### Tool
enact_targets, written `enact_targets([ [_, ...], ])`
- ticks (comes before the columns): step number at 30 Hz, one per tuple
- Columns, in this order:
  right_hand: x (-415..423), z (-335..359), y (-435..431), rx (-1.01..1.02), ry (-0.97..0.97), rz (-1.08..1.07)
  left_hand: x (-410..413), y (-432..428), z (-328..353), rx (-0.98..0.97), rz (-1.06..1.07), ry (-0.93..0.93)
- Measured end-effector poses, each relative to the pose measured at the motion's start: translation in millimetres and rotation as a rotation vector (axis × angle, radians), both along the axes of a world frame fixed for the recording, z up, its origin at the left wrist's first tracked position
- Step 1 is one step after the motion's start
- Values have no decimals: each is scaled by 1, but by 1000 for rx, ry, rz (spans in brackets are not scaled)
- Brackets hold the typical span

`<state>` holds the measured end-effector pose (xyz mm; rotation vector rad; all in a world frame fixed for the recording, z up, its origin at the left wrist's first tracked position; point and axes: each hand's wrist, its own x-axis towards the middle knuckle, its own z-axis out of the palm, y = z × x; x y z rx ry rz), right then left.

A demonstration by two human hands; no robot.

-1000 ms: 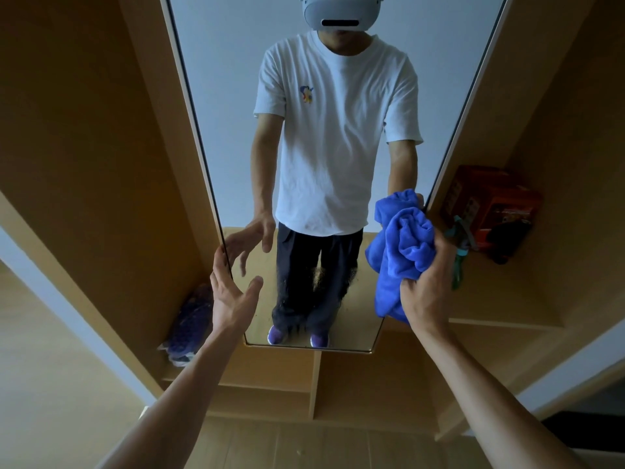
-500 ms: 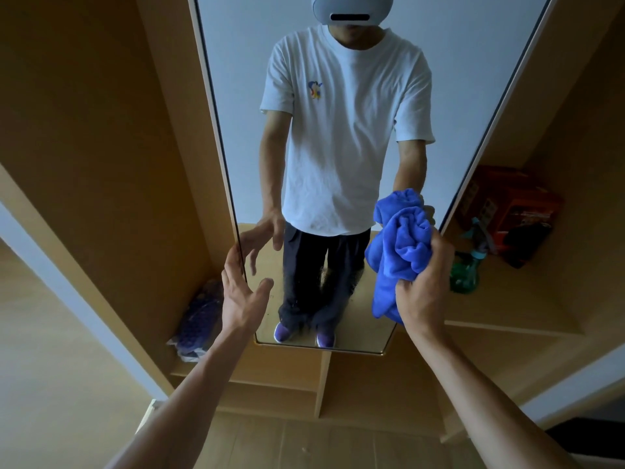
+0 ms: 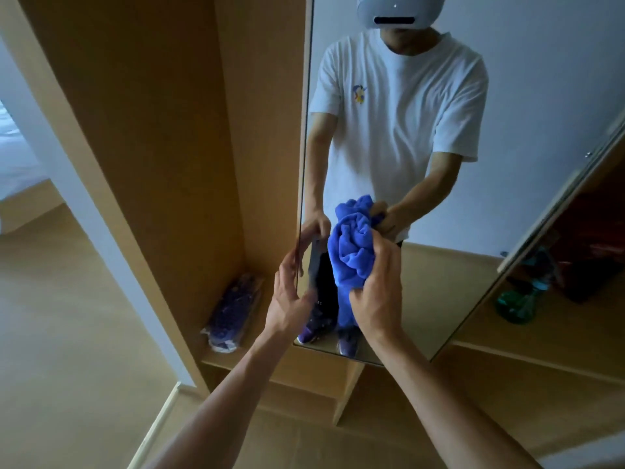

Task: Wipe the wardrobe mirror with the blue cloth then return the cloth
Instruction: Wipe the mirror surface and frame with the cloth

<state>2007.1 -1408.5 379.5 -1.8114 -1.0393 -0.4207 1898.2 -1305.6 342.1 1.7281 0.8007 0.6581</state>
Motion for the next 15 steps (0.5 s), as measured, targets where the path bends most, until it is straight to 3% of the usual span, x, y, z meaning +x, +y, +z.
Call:
enact_targets([
  [15,-40,-9,62,-14,43,72,-11,26,4,-169,-79,-121],
])
